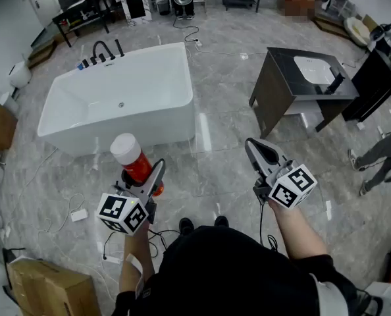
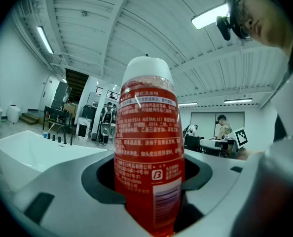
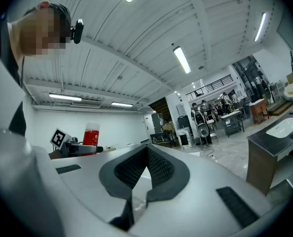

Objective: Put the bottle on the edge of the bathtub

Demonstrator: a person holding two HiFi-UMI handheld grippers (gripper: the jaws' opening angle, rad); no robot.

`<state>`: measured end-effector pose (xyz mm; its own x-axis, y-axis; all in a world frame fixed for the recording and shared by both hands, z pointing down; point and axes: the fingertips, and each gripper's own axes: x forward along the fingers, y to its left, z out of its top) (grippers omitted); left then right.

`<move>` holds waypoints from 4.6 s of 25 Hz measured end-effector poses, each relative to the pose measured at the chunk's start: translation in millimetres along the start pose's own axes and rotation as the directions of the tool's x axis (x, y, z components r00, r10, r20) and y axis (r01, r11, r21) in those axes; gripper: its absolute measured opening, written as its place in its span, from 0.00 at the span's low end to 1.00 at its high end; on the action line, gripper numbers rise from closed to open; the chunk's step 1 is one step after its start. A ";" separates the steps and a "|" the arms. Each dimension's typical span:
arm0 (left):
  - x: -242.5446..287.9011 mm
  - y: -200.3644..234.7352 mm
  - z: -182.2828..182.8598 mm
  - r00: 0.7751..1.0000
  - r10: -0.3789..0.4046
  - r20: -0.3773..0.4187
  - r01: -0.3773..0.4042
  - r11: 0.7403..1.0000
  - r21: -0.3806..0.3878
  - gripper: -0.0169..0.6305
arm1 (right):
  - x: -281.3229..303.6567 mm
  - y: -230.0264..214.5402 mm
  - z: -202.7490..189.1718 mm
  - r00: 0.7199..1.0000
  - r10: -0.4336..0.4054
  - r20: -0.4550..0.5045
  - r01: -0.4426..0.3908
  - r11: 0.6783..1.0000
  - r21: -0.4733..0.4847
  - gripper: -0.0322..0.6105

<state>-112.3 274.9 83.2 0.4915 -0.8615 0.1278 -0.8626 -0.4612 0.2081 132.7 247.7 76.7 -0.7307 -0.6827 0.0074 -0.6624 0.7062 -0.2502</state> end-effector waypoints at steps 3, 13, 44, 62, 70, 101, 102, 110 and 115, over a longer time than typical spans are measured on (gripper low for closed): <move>-0.7 -0.3 1.5 1.000 0.002 -0.002 -0.002 1.000 -0.002 0.48 | 0.7 1.9 0.9 1.000 0.006 -0.005 -0.006 1.000 0.006 0.09; 3.0 -2.5 -9.4 1.000 0.011 -0.011 -0.011 1.000 -0.016 0.48 | -1.2 -0.3 -0.5 1.000 0.024 -0.008 -0.024 1.000 -0.008 0.09; 97.1 -1.8 -40.4 0.998 0.029 -0.048 -0.035 0.993 -0.113 0.48 | 24.1 -86.0 -18.3 0.985 0.140 -0.101 -0.132 0.988 0.084 0.09; 172.6 153.7 -9.1 0.991 -0.131 -0.032 0.128 0.989 -0.080 0.48 | 200.4 -101.3 -25.0 0.979 0.100 -0.178 -0.079 0.989 0.121 0.09; 177.5 198.2 -27.4 0.991 -0.105 -0.080 0.094 0.988 -0.126 0.48 | 246.0 -108.5 -47.5 0.973 0.110 -0.203 -0.067 0.976 0.208 0.09; 324.6 181.0 -88.0 0.975 -0.062 -0.211 0.018 0.978 -0.206 0.48 | 329.3 -197.4 -116.9 0.852 0.440 -0.283 -0.343 0.879 0.332 0.10; 324.2 182.4 -90.6 0.976 -0.057 -0.210 0.010 0.976 -0.218 0.48 | 330.4 -197.4 -117.4 0.851 0.445 -0.278 -0.346 0.875 0.339 0.10; 332.9 207.5 -138.2 0.969 -0.007 -0.247 -0.051 0.973 -0.227 0.48 | 336.6 -236.0 -162.5 0.848 0.410 -0.336 -0.316 0.900 0.300 0.10; 344.7 231.4 -189.2 0.964 0.004 -0.265 -0.073 0.965 -0.253 0.48 | 348.9 -247.3 -228.8 0.812 0.427 -0.397 -0.314 0.894 0.320 0.10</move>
<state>-119.7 -88.6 358.9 0.5026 -0.7760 0.3811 -0.8377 -0.3283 0.4364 3.7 -122.2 362.6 -0.9421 -0.1785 0.2837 -0.3101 0.7856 -0.5354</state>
